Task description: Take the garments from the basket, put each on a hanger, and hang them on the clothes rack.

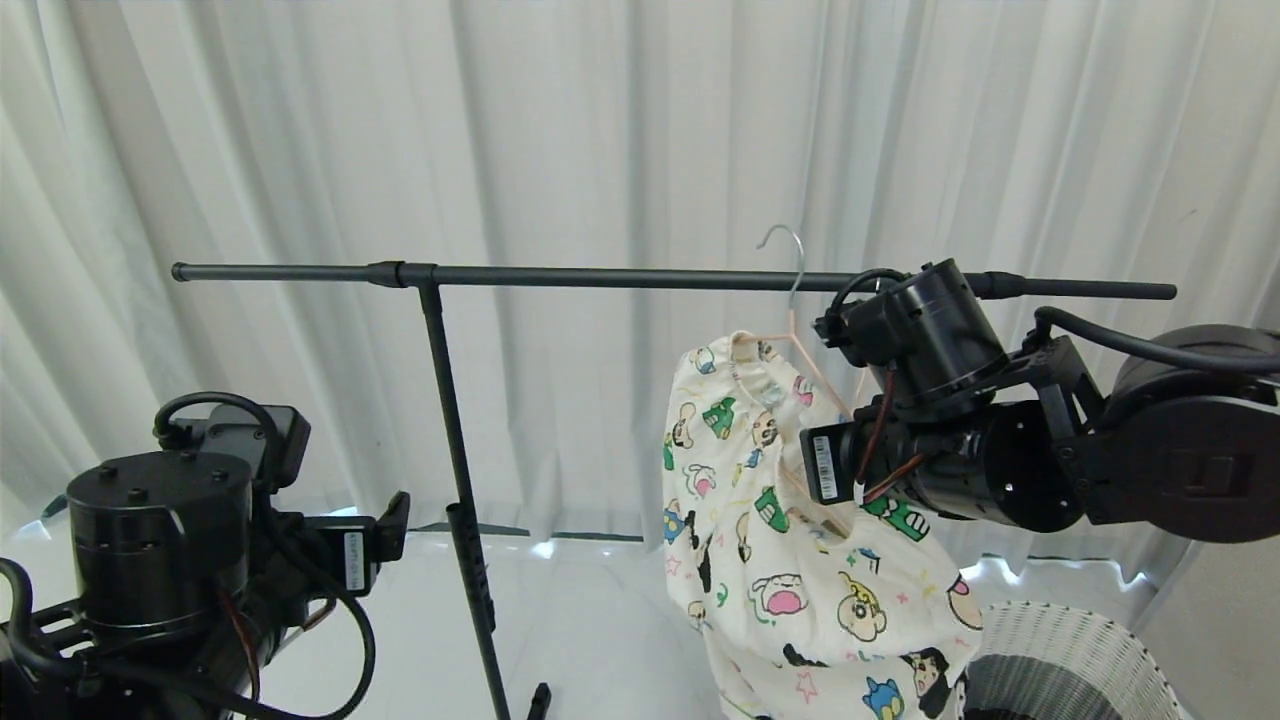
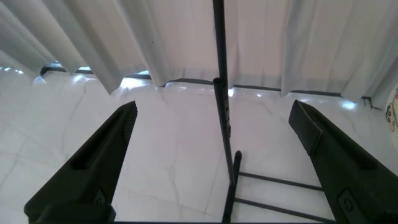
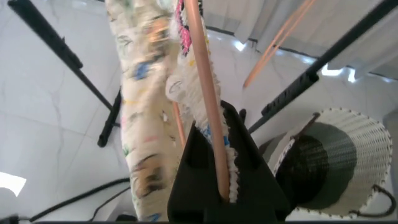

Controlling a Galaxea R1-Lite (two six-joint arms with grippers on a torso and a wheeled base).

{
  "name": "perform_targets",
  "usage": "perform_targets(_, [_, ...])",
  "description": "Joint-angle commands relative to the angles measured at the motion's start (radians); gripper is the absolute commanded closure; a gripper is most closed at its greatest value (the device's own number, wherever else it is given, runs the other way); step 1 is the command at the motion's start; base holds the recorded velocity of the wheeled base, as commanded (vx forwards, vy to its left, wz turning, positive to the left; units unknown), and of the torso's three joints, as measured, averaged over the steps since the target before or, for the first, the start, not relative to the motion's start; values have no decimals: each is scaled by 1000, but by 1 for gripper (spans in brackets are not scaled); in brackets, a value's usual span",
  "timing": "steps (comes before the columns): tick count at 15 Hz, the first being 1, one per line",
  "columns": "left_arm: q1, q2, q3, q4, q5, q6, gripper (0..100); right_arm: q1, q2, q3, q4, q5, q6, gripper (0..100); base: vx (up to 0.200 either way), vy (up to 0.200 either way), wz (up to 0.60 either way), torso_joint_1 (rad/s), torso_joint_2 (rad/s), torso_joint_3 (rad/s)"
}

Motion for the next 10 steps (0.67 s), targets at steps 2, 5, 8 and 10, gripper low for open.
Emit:
perform_targets(2, [-5,-1,1,0,0,0,0,1,-16,3,2,1,0,100,200,0,0,-2,5,5])
perform_targets(5, [-10,1,1,0,0,0,0,3,-20,5,2,-1,0,100,200,0,0,4,4,1])
perform_targets(8, [-14,1,1,0,0,0,0,6,-21,8,3,1,-1,100,200,0,0,4,4,1])
perform_targets(10, [-14,1,1,0,0,0,0,6,-18,8,3,1,-1,100,200,0,0,2,2,-2])
